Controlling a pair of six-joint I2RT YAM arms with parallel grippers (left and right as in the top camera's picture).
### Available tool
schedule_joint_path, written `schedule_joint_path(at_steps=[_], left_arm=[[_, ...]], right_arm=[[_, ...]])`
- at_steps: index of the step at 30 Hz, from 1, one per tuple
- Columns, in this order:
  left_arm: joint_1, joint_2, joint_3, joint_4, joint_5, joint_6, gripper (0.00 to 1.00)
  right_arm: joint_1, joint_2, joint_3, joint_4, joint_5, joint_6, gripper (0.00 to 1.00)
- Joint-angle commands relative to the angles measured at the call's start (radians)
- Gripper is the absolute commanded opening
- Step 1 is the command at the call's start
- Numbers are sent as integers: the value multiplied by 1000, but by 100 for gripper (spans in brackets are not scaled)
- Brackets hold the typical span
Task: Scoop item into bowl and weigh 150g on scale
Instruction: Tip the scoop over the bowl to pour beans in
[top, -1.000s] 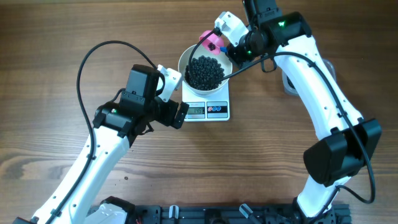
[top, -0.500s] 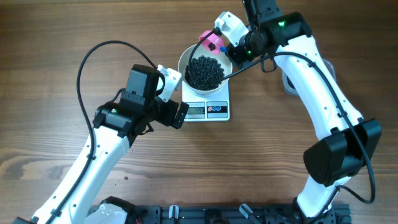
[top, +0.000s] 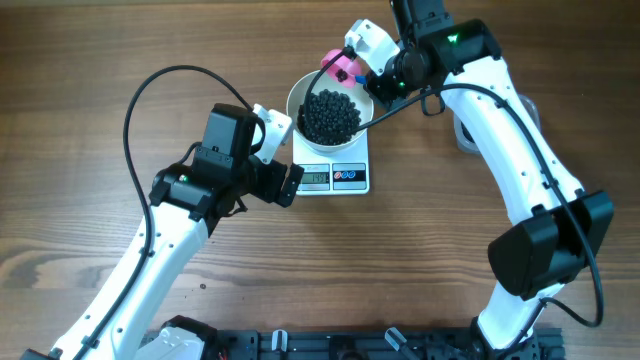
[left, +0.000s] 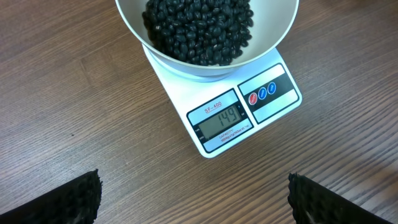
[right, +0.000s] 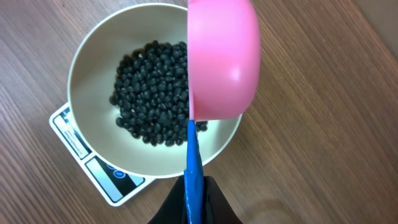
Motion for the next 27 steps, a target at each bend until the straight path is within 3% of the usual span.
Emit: schedule_joint_path(at_steps=[1,27], left_arm=[[6,-12,-6,0,-6,12,100],[6,-12,-6,0,-6,12,100]], right_arm=[[2,11,23,0,27,-45,4],[18,11,23,-1,-4,-36,4]])
